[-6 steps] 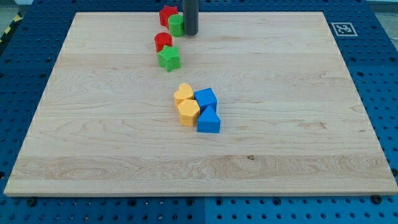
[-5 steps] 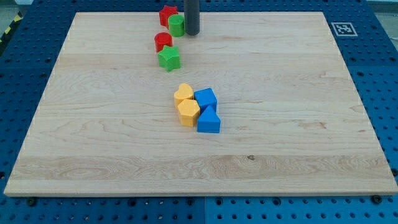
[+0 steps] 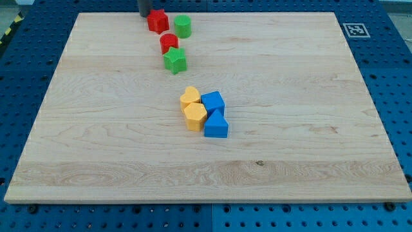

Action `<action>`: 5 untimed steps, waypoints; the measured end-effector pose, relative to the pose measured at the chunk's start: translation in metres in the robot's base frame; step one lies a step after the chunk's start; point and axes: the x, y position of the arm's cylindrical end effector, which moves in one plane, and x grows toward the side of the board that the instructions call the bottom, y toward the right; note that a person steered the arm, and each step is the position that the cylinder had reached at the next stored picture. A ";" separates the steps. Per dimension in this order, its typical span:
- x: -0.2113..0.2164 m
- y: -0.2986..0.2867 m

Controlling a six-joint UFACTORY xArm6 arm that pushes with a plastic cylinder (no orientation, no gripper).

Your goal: Push the red star vertically above the red circle

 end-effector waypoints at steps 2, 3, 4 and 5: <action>-0.001 -0.002; -0.001 -0.060; 0.000 -0.109; 0.015 -0.113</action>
